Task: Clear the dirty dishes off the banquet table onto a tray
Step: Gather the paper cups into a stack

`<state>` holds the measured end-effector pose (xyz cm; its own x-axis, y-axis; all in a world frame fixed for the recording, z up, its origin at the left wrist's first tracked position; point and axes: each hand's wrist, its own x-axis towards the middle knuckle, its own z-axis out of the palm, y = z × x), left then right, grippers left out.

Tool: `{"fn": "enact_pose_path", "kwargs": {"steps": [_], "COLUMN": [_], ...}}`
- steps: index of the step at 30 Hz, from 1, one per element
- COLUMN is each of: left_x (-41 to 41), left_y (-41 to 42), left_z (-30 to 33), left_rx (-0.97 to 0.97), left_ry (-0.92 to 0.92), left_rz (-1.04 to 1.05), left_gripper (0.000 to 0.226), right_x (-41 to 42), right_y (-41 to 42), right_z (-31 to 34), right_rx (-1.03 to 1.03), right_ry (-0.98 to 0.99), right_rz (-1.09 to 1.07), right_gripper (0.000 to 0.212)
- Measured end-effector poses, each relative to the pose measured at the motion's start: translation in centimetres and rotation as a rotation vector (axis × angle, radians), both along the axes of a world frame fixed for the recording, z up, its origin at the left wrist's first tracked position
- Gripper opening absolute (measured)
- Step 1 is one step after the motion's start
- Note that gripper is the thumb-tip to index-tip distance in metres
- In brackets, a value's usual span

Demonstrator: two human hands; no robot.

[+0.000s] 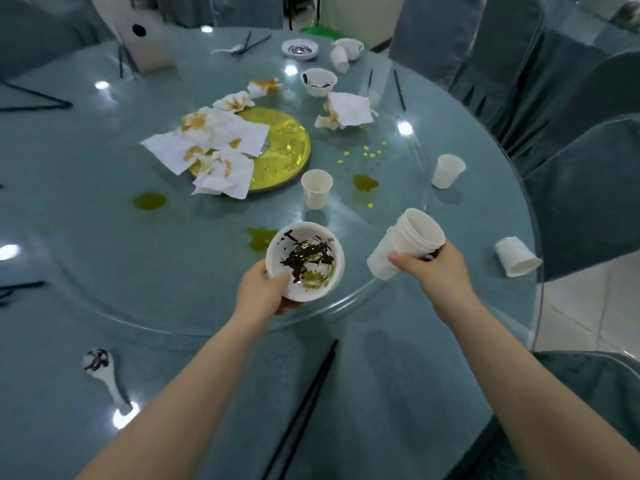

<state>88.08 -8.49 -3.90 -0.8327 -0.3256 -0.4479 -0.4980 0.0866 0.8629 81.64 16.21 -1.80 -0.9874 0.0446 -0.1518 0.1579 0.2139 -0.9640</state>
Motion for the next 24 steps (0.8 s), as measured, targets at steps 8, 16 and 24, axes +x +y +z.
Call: {"fn": "enact_pose_path", "kwargs": {"steps": [8, 16, 24], "left_x": [0.8, 1.6, 3.5], "left_y": [-6.6, -9.1, -8.8], "left_z": [3.2, 4.4, 3.8], "left_rx": [-0.024, -0.030, 0.017], "left_ry": [-0.010, -0.004, -0.033], "left_rz": [0.191, 0.337, 0.471], "left_gripper": [0.026, 0.027, 0.026], "right_x": [-9.0, -17.3, -17.0], "right_y": [-8.4, -13.2, -13.7], "right_z": [2.3, -0.6, -6.0], "right_rx": [-0.077, 0.062, 0.173], "right_ry": [0.087, 0.123, 0.030], "right_rz": [0.152, 0.245, 0.336], "right_gripper": [0.058, 0.067, 0.065]}}
